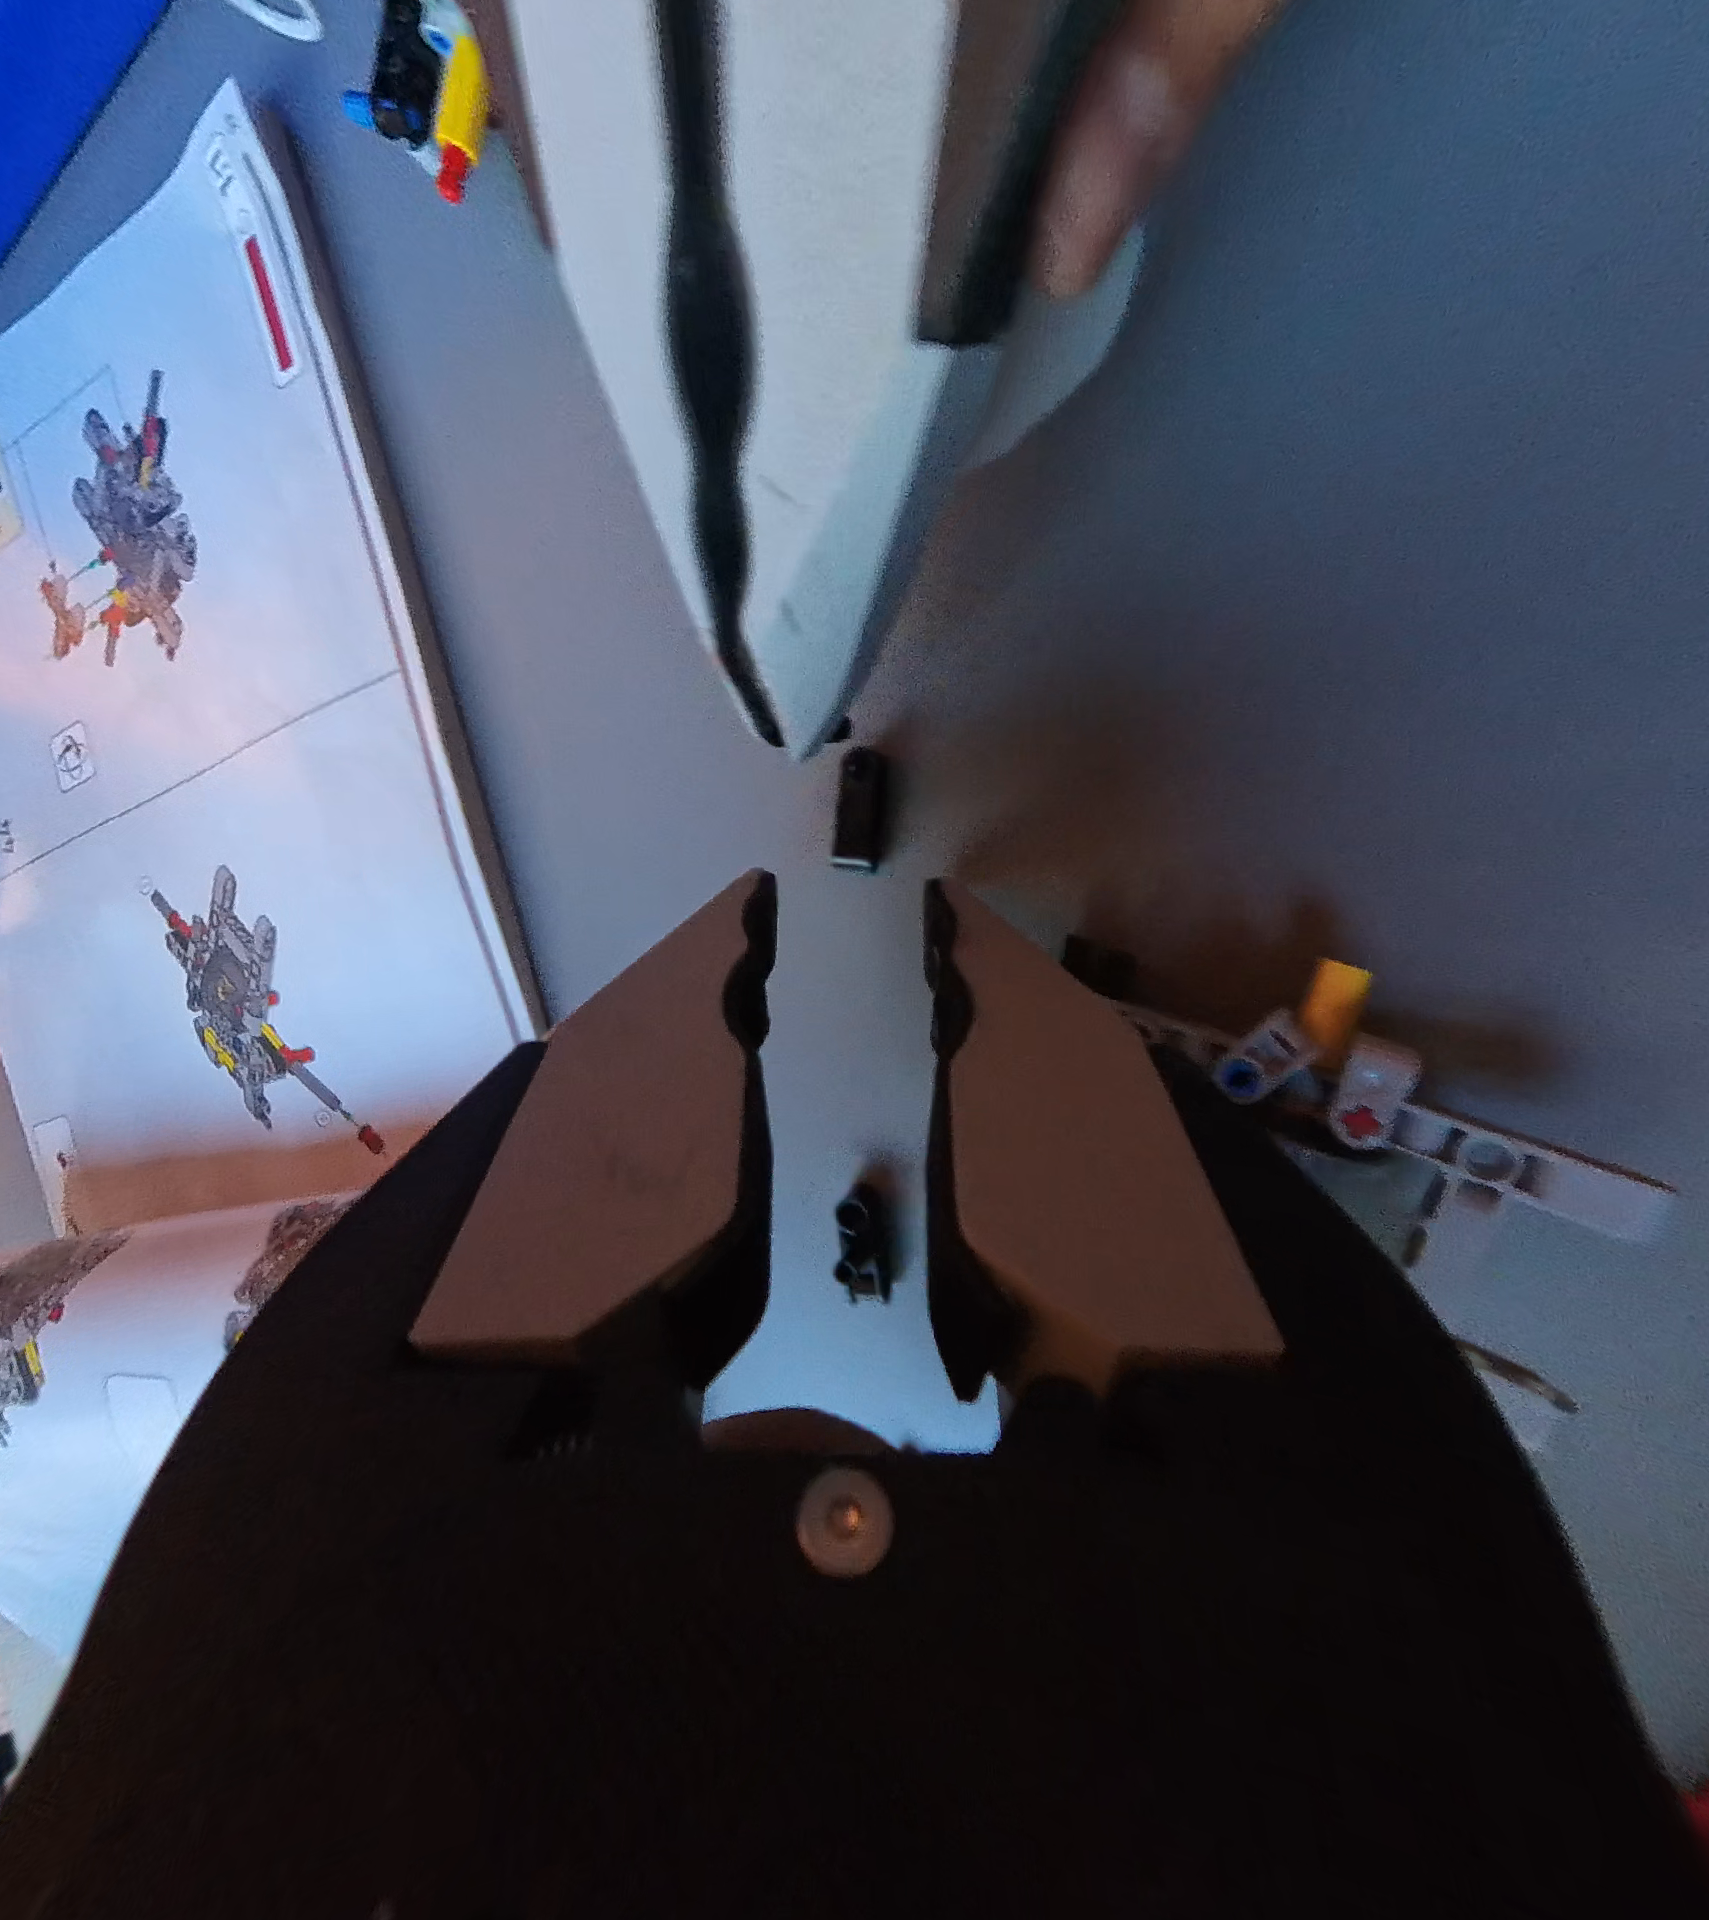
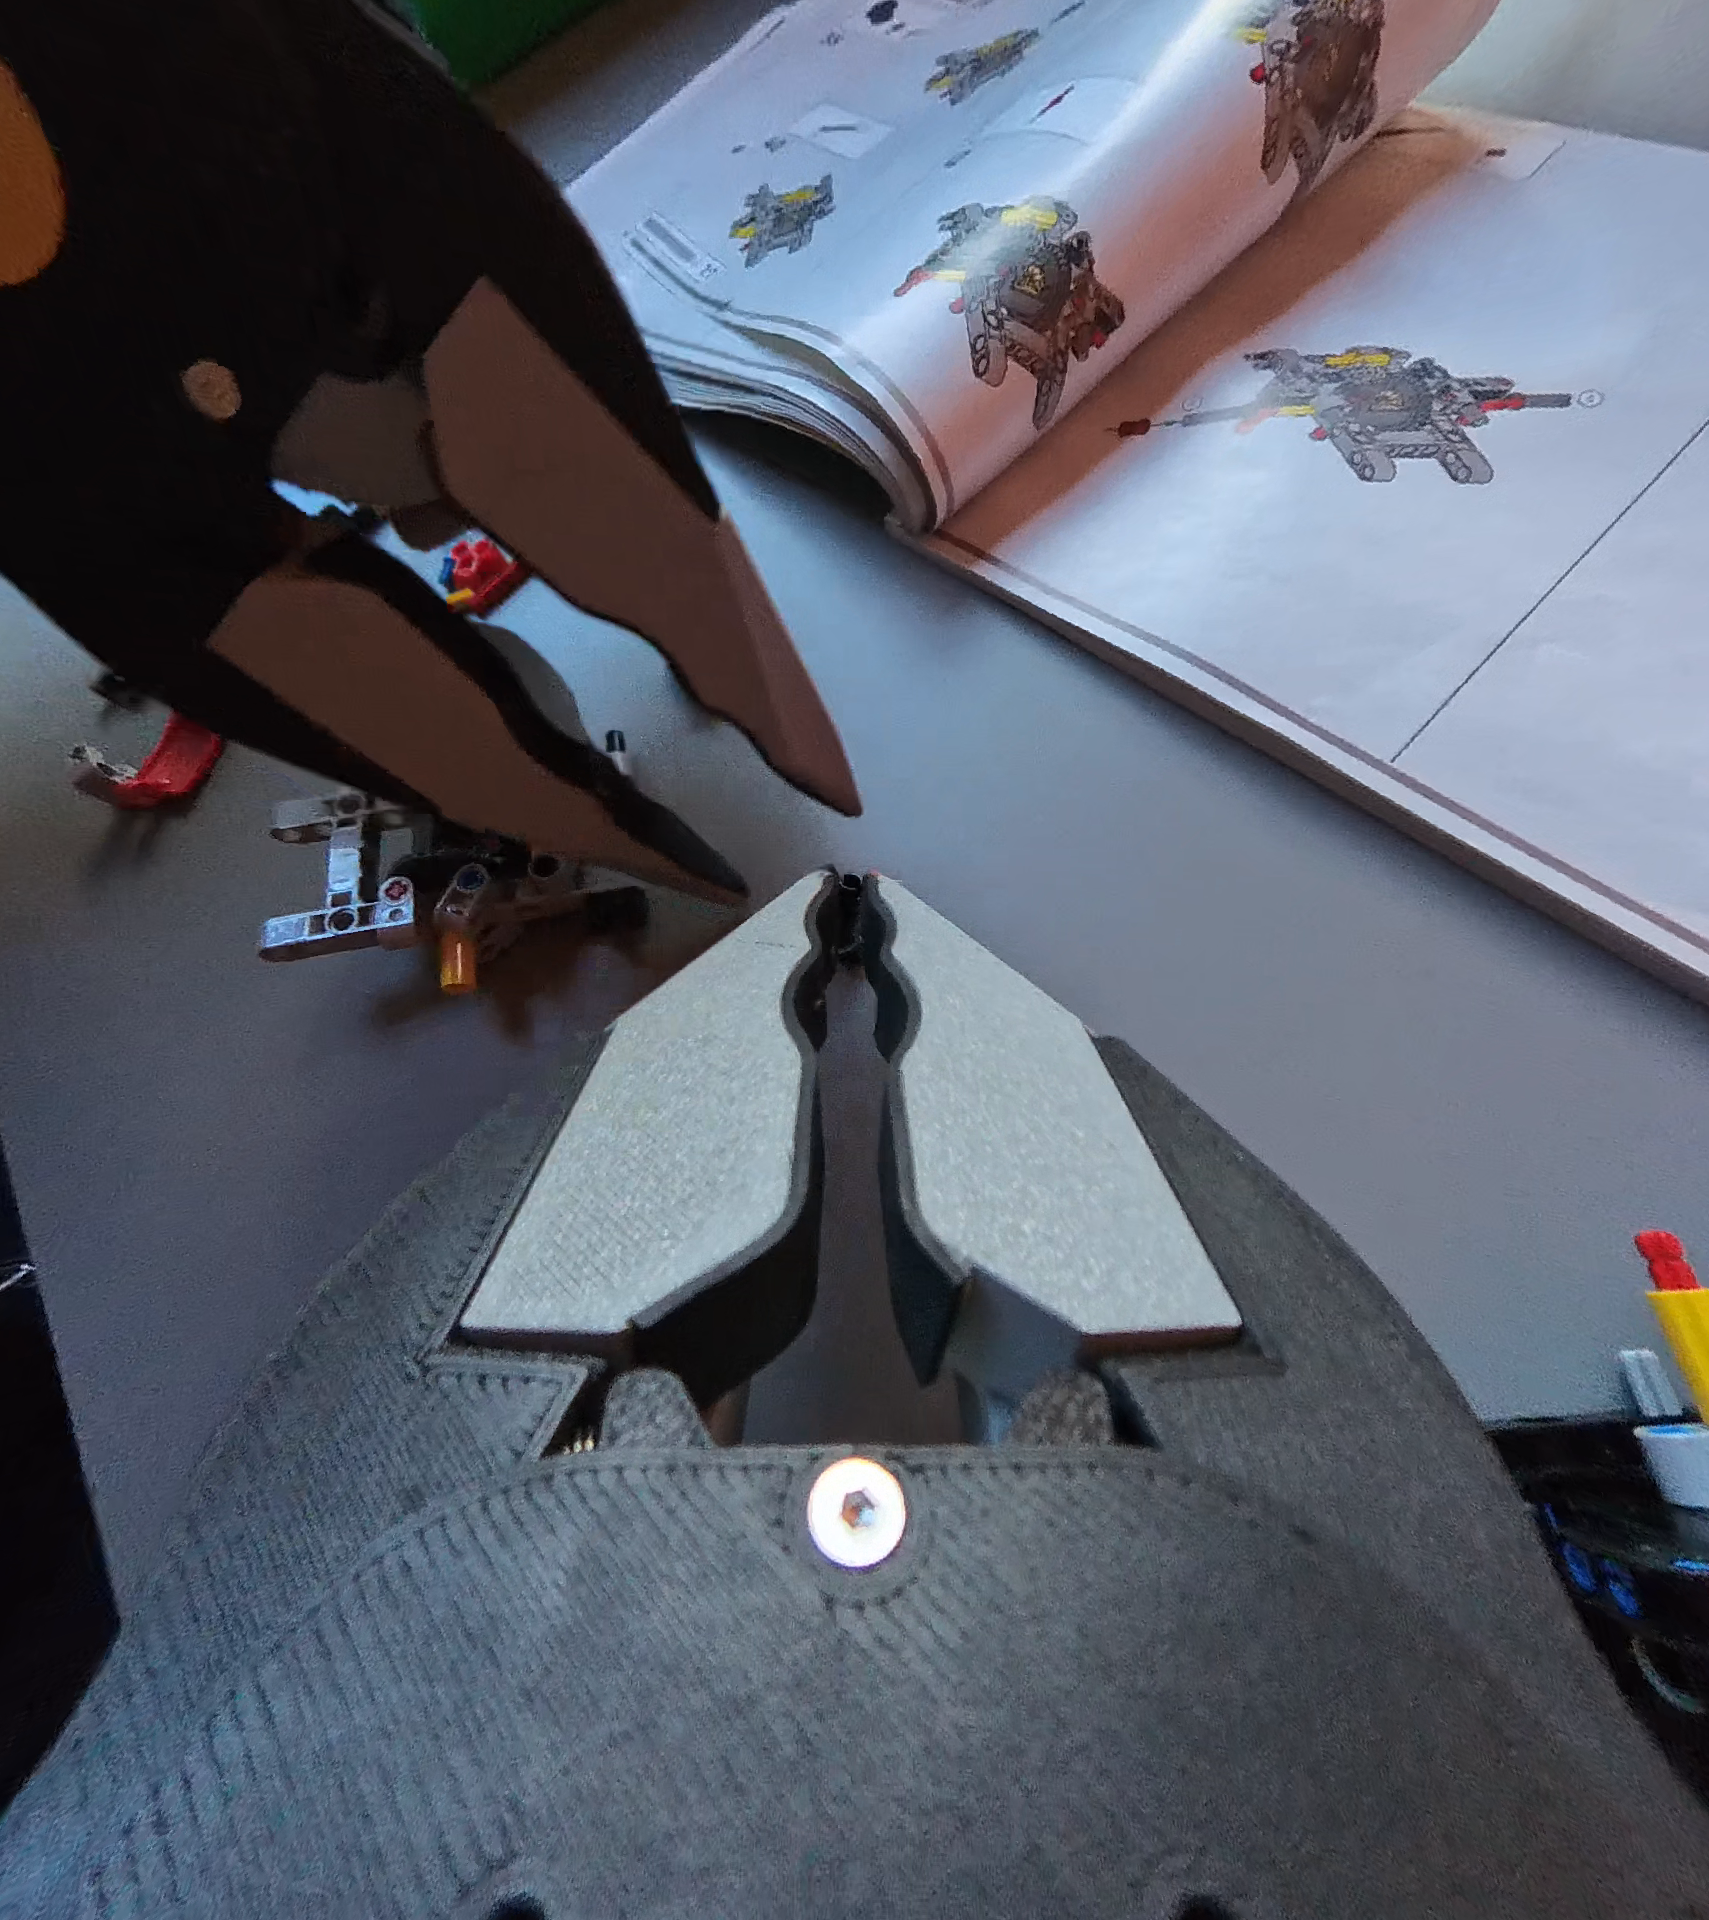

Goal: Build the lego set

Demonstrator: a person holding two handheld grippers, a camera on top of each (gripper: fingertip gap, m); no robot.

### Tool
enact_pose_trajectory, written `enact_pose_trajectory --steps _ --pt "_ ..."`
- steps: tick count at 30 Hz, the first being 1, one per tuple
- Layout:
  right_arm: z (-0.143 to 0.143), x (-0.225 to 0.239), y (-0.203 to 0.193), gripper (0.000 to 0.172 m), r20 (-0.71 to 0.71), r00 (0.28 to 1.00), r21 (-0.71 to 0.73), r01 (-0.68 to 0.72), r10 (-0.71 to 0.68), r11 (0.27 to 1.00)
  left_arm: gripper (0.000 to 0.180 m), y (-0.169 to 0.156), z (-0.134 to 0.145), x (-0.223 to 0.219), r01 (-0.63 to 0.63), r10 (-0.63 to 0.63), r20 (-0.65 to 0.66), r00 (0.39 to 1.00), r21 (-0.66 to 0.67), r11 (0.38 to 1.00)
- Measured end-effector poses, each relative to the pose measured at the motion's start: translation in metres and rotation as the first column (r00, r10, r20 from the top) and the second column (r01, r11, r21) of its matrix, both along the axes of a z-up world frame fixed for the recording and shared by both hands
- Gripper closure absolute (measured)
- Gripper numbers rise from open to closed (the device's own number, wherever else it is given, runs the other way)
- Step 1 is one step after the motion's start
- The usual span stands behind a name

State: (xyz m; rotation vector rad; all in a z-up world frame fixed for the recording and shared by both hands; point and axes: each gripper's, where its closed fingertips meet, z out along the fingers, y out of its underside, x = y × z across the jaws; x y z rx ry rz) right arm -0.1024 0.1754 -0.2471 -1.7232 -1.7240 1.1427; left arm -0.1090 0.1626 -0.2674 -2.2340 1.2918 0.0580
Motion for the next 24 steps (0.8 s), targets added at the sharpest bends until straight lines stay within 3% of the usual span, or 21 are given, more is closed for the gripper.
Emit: enact_pose_trajectory --steps 5,8,11,13,16,24 --pt "-0.004 0.005 0.0 0.171 0.004 1.0 -0.023 0.007 -0.007 1.0 0.174 0.007 -0.006 0.007 0.04 -0.038 0.046 0.998 -0.05 0.998" --pt "-0.014 0.013 -0.005 0.17 0.077 0.997 -0.059 -0.02 0.024 0.998 0.174 0.008 -0.006 0.006 0.06 -0.06 0.016 0.998 -0.037 0.998" --pt "-0.018 0.016 -0.004 0.171 0.117 0.993 -0.11 -0.008 0.021 0.994 0.174 0.008 -0.003 0.004 0.184 -0.169 -0.154 0.974 0.093 0.978" --pt "-0.018 0.018 -0.004 0.17 0.137 0.99 -0.133 -0.01 0.029 0.991 0.174 0.006 -0.004 0.002 0.329 -0.253 -0.342 0.905 0.183 0.927" --pt "-0.017 0.019 0.001 0.165 0.145 0.989 -0.054 -0.02 0.027 0.998 0.174 0.008 -0.003 -0.002 0.489 -0.279 -0.563 0.778 0.263 0.832" --pt "0.0 0.014 0.0 0.163 0.081 0.997 -0.029 -0.015 0.017 0.999 0.168 0.007 -0.001 -0.007 0.456 -0.283 -0.506 0.814 0.257 0.852"
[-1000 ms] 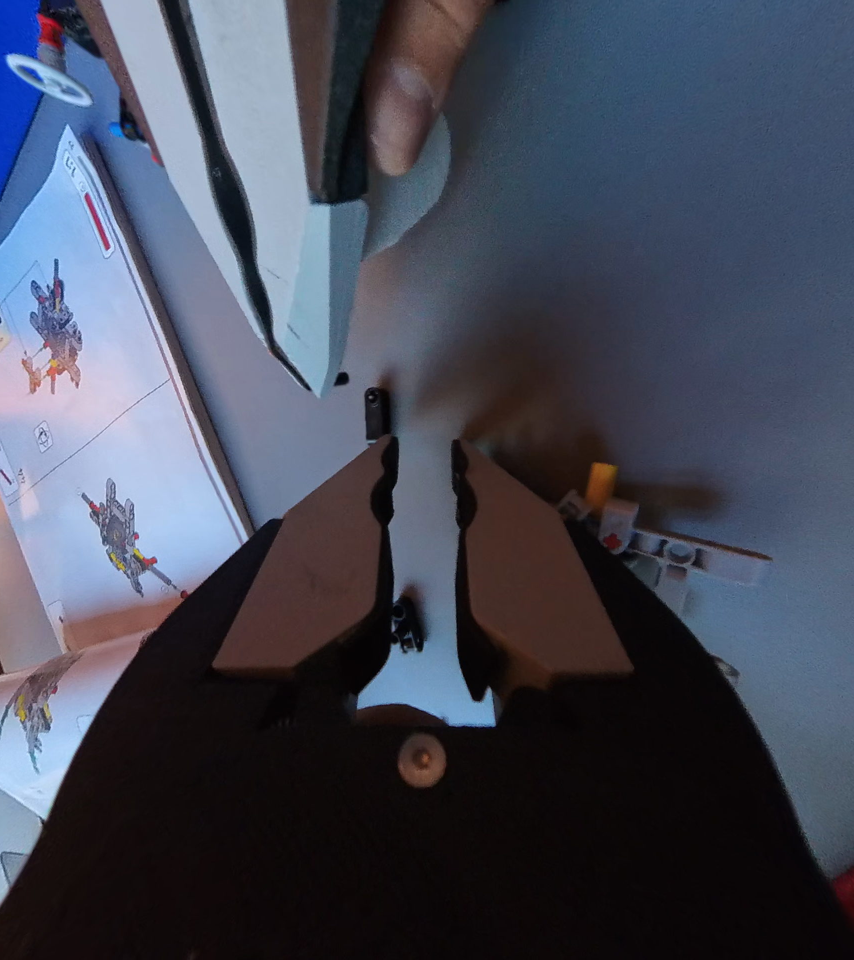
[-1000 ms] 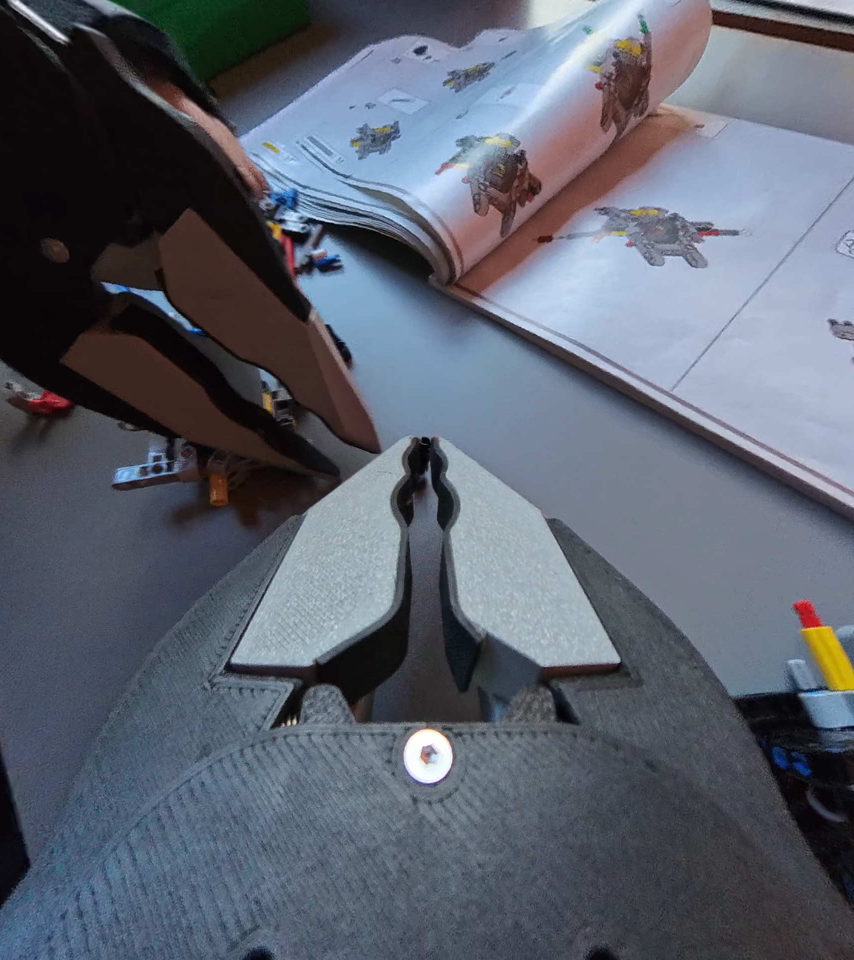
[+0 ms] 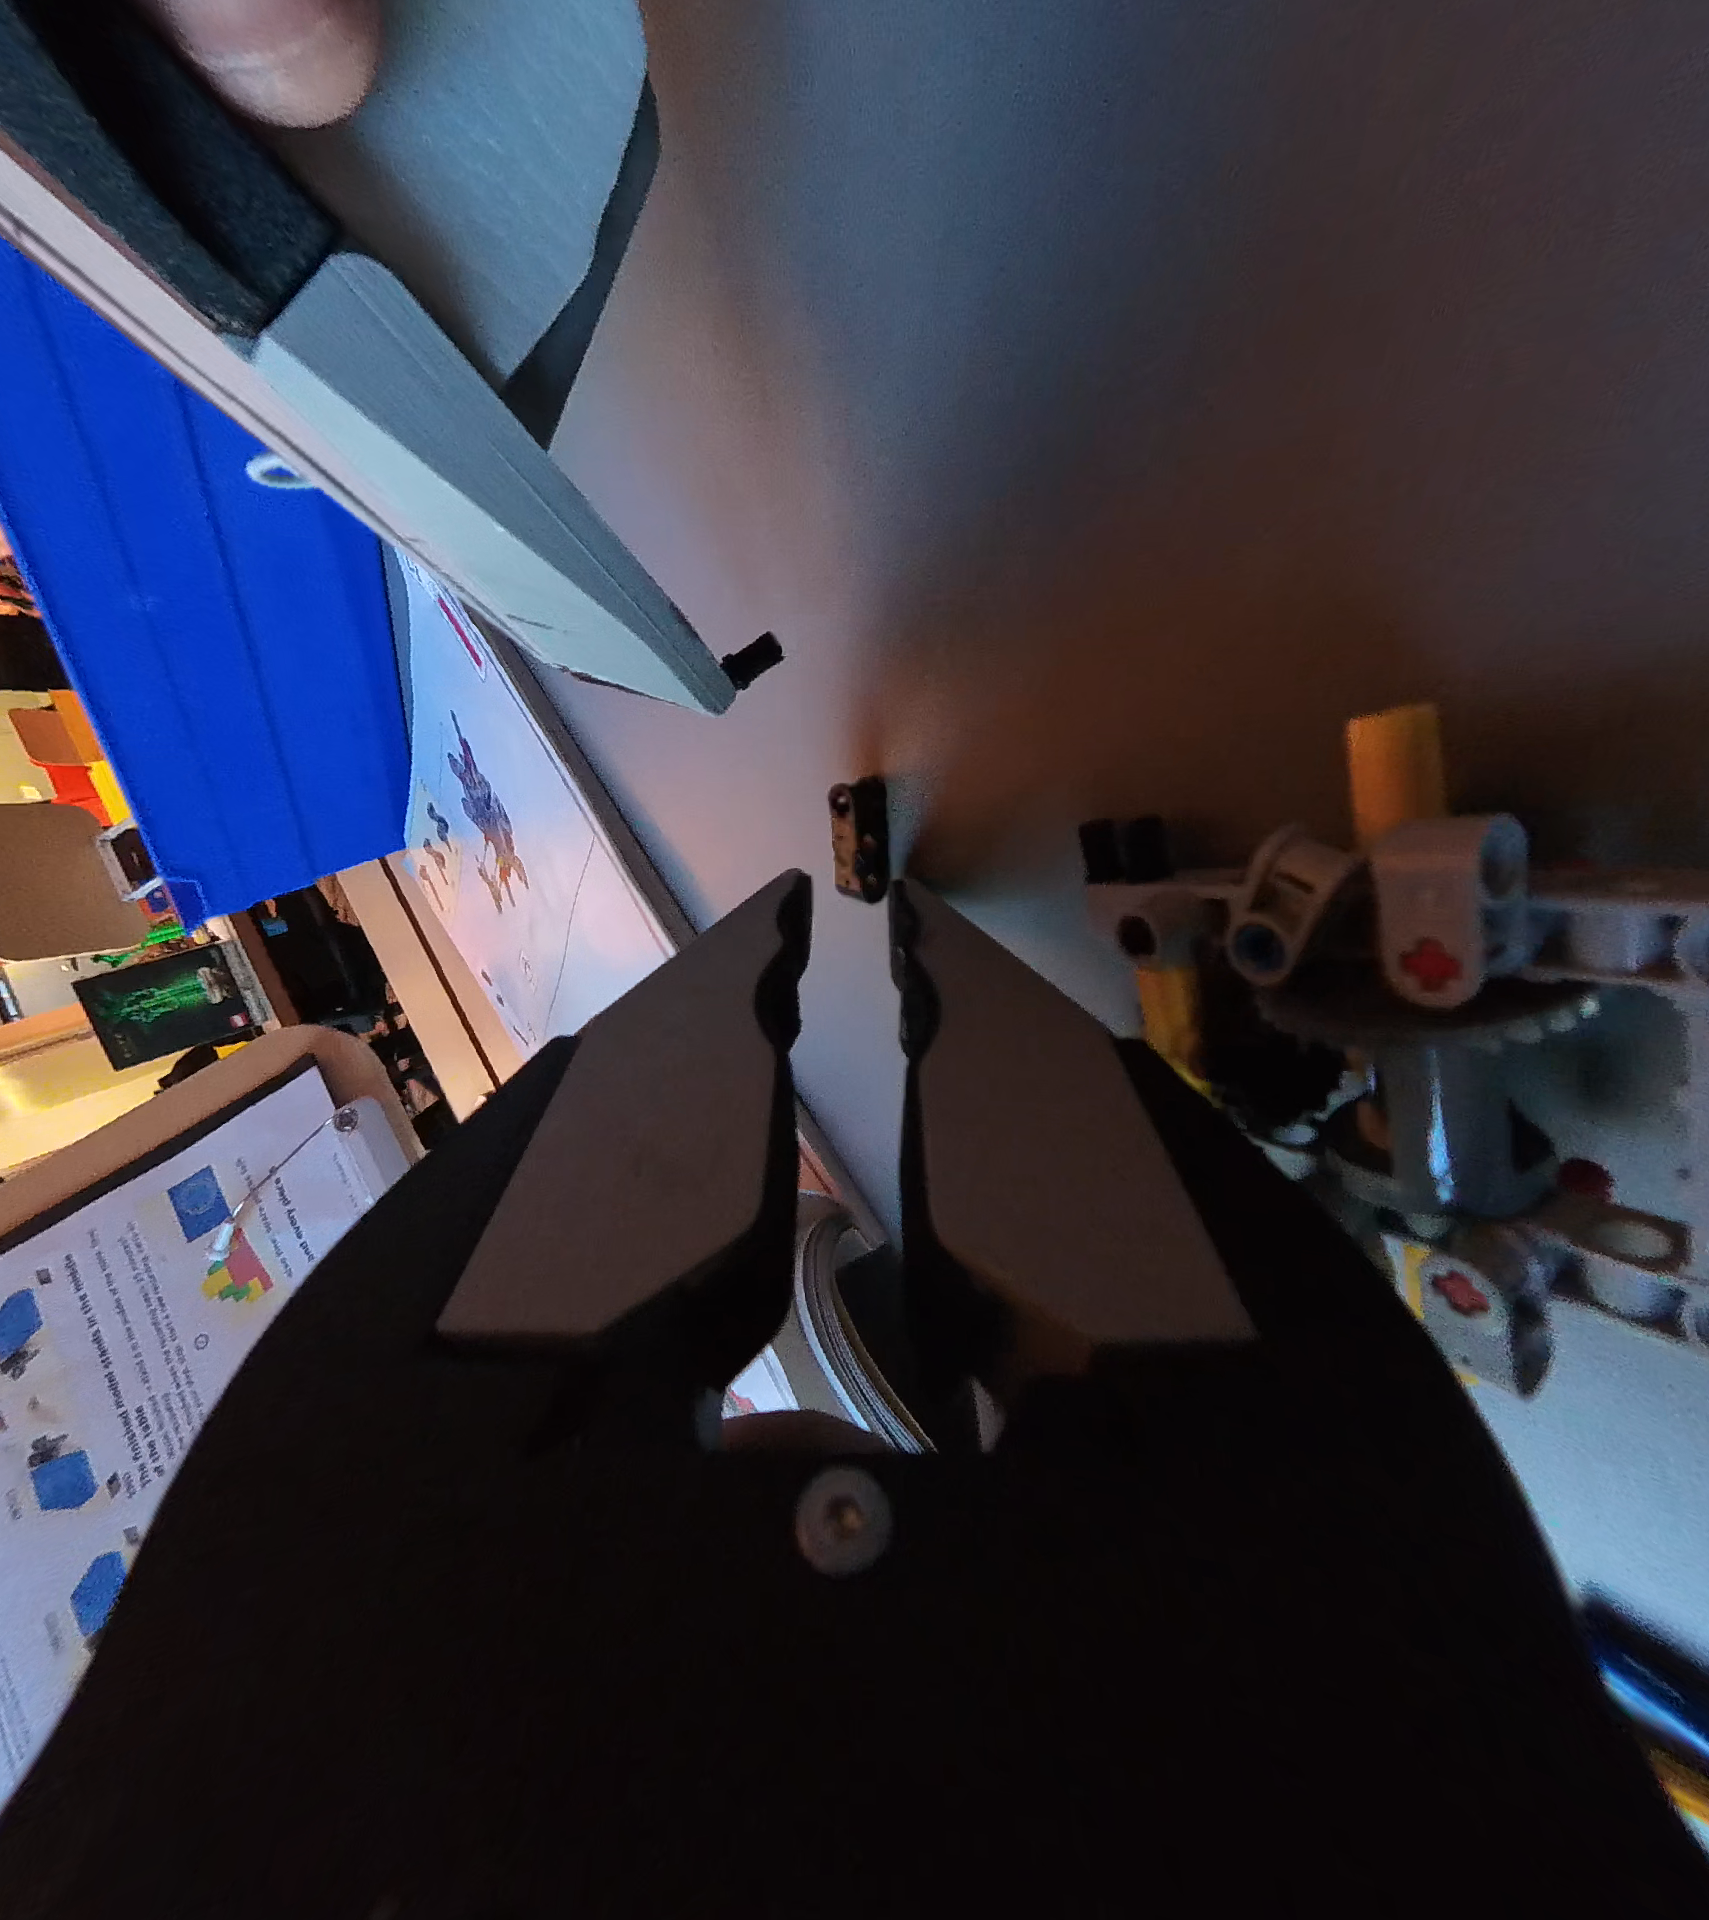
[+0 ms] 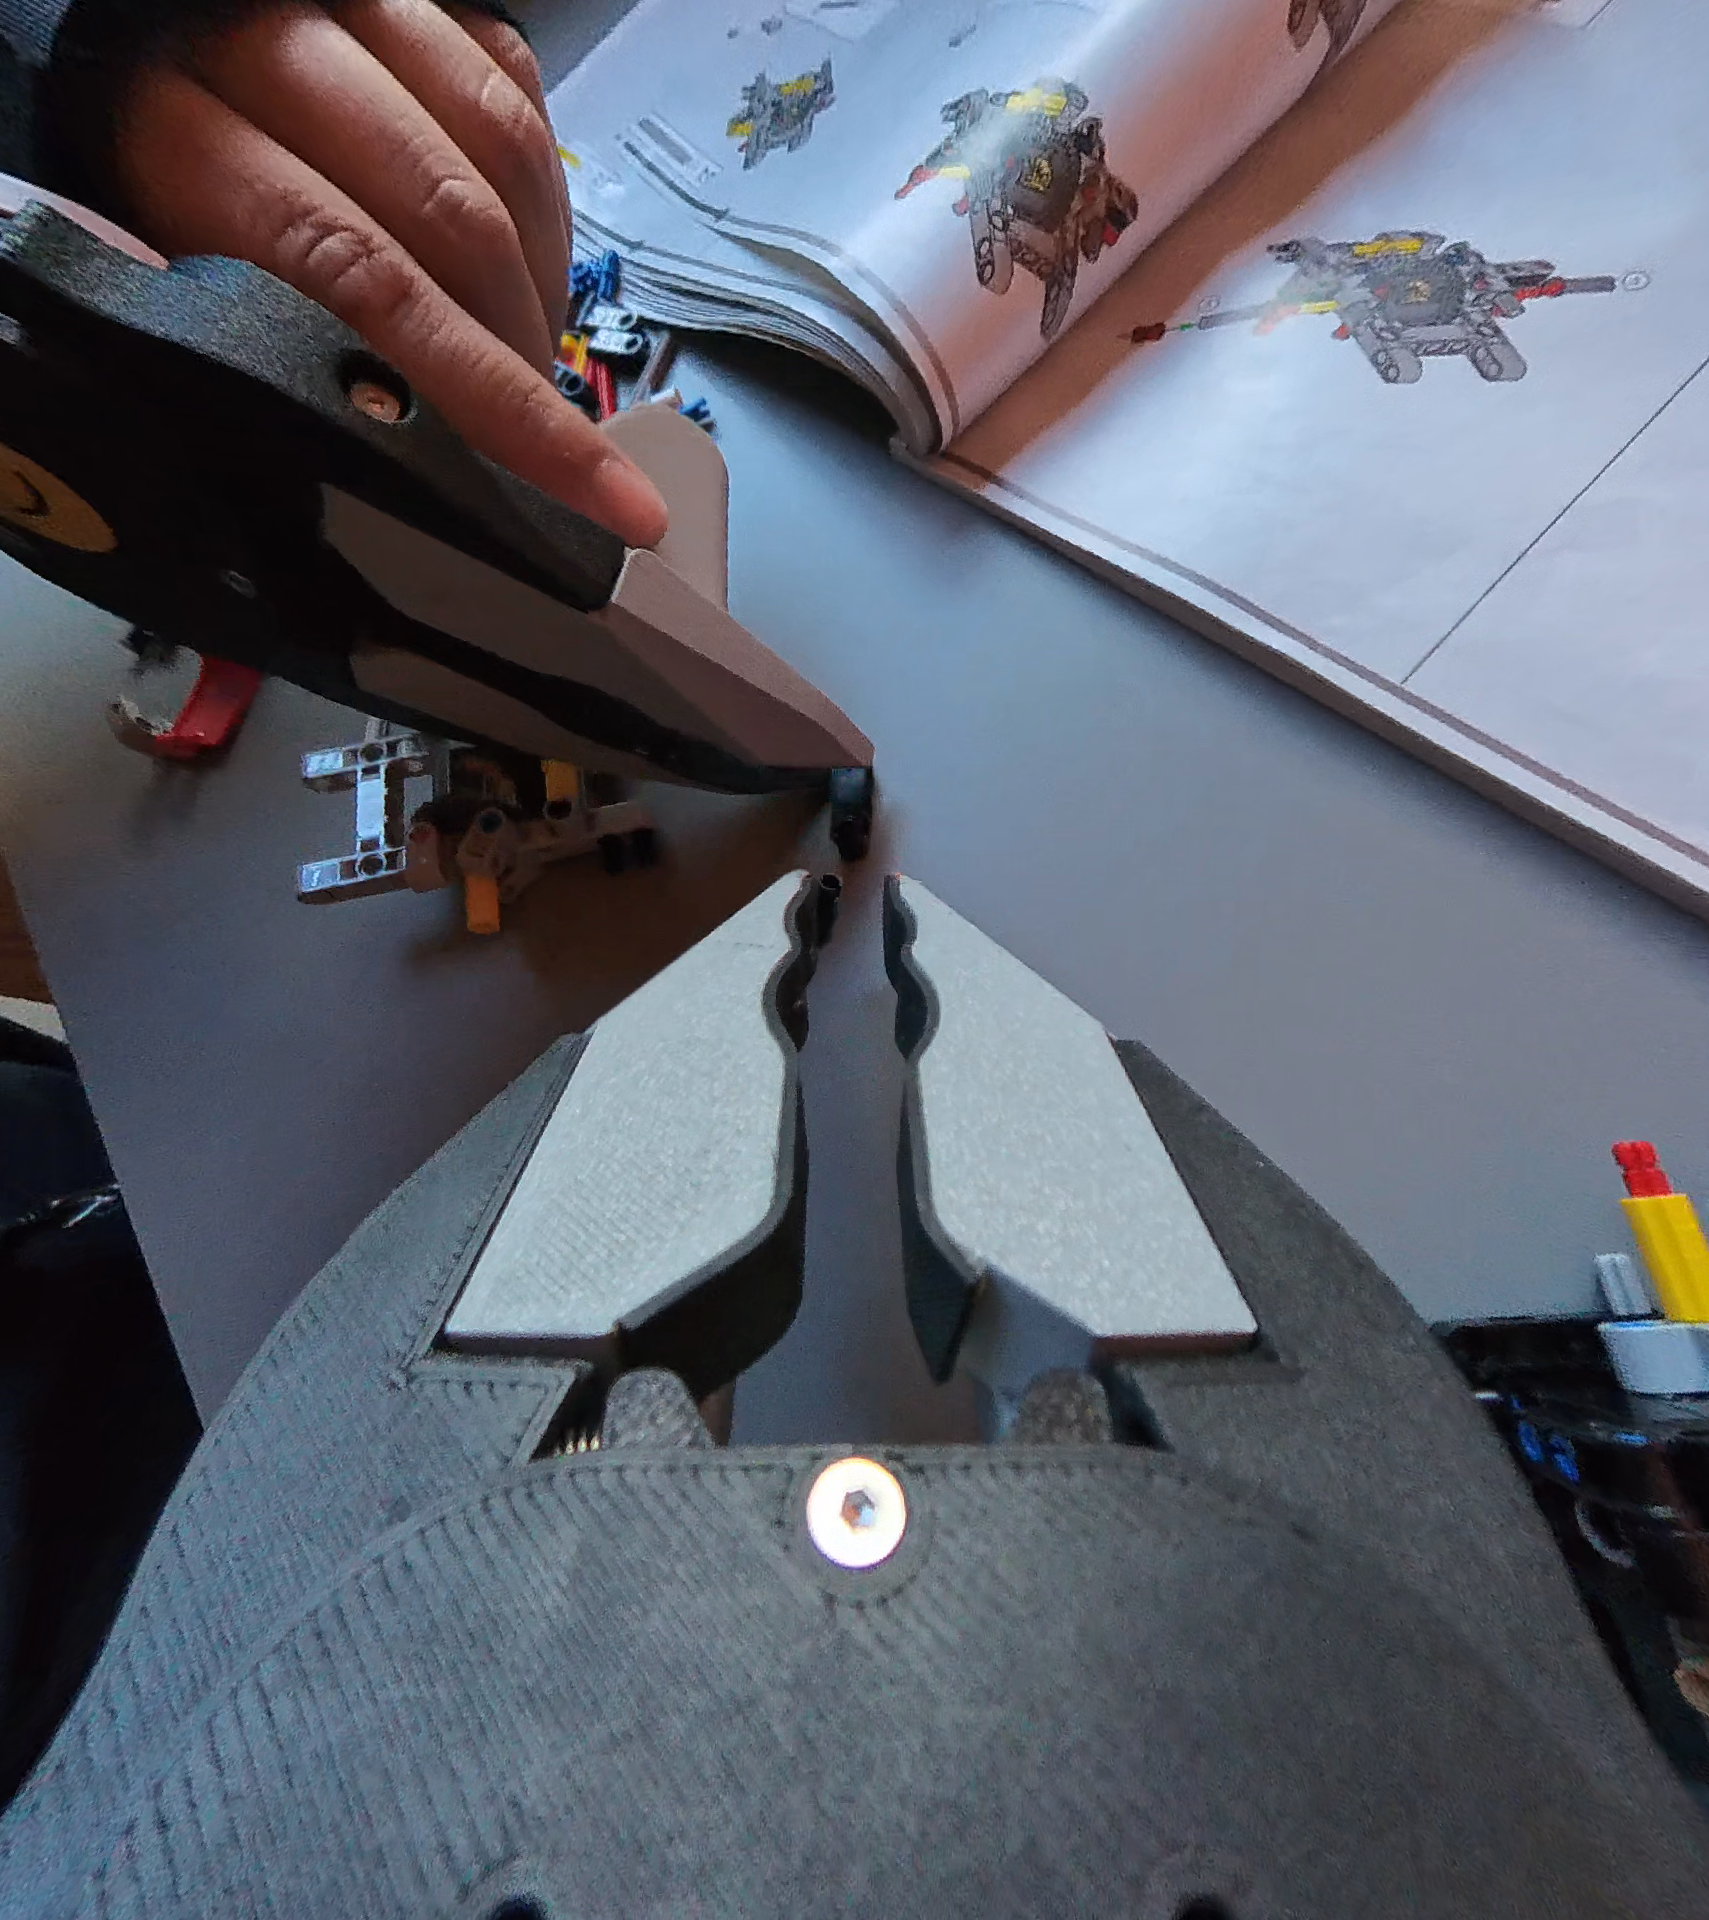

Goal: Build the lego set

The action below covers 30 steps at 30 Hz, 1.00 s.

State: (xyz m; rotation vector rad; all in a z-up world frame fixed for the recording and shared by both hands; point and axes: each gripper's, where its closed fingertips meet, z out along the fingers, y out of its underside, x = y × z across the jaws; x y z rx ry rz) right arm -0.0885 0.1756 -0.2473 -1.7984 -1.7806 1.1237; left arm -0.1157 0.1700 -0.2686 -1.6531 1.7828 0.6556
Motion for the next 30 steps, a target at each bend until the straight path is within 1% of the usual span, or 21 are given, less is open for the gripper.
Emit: enact_pose_trajectory --steps 4,7,9,11,12,14,16,18,20,21,23,24,26,27,30 --pt "-0.009 -0.002 0.001 0.164 0.043 0.999 0.053 -0.006 0.004 0.999 0.167 -0.003 0.0 -0.002 0.001 -0.001 -0.002 1.0 -0.013 1.0" --pt "-0.013 -0.002 0.002 0.159 0.065 0.998 0.083 -0.002 -0.003 0.997 0.148 -0.007 0.008 -0.012 -0.048 0.05 0.035 0.998 -0.062 0.997" --pt "-0.012 -0.002 0.003 0.156 0.063 0.998 0.098 0.003 -0.01 0.995 0.143 -0.007 0.022 -0.026 -0.117 0.123 0.085 0.989 -0.069 0.991" --pt "-0.009 -0.003 0.003 0.154 0.045 0.999 0.113 -0.002 -0.003 0.994 0.143 -0.008 0.038 -0.047 -0.219 0.228 0.148 0.962 -0.078 0.973" --pt "-0.009 -0.003 0.001 0.155 0.041 0.999 0.118 -0.011 0.007 0.993 0.144 -0.011 0.043 -0.059 -0.279 0.295 0.177 0.939 -0.106 0.954" --pt "-0.015 -0.002 -0.003 0.154 0.071 0.997 0.123 -0.029 0.02 0.992 0.145 -0.019 0.046 -0.075 -0.373 0.404 0.224 0.887 -0.169 0.912" --pt "-0.014 -0.004 -0.002 0.155 0.054 0.998 0.135 -0.021 0.014 0.991 0.152 -0.023 0.047 -0.082 -0.424 0.463 0.272 0.844 -0.193 0.885" --pt "-0.009 -0.006 -0.005 0.155 0.01 1.0 0.104 -0.013 0.012 0.995 0.153 -0.029 0.043 -0.079 -0.433 0.492 0.316 0.811 -0.24 0.869" --pt "-0.018 -0.004 -0.003 0.154 0.056 0.998 0.122 -0.017 0.01 0.992 0.154 -0.033 0.037 -0.078 -0.443 0.52 0.347 0.78 -0.28 0.852" --pt "-0.017 -0.003 -0.001 0.156 0.049 0.999 0.144 -0.013 0.005 0.989 0.154 -0.036 0.033 -0.078 -0.445 0.537 0.357 0.765 -0.309 0.84" --pt "-0.005 -0.004 -0.004 0.159 -0.015 1.0 0.131 -0.004 0.006 0.991 0.153 -0.041 0.025 -0.075 -0.435 0.56 0.377 0.738 -0.369 0.822" --pt "-0.004 -0.004 -0.003 0.159 -0.014 1.0 0.124 -0.001 0.003 0.992 0.153 -0.043 0.022 -0.071 -0.418 0.56 0.389 0.731 -0.393 0.819" --pt "-0.012 -0.002 0.001 0.158 0.035 0.999 0.14 0.0 -0.005 0.99 0.153 -0.044 0.017 -0.065 -0.397 0.565 0.401 0.721 -0.429 0.812" --pt "-0.013 -0.002 0.002 0.158 0.03 1.0 0.132 0.006 -0.01 0.991 0.153 -0.043 0.016 -0.062 -0.393 0.567 0.402 0.719 -0.437 0.809" --pt "-0.001 -0.009 -0.003 0.156 -0.056 0.998 0.026 0.008 -0.006 1.0 0.153 -0.03 0.019 -0.052 -0.367 0.536 0.414 0.736 -0.42 0.83"
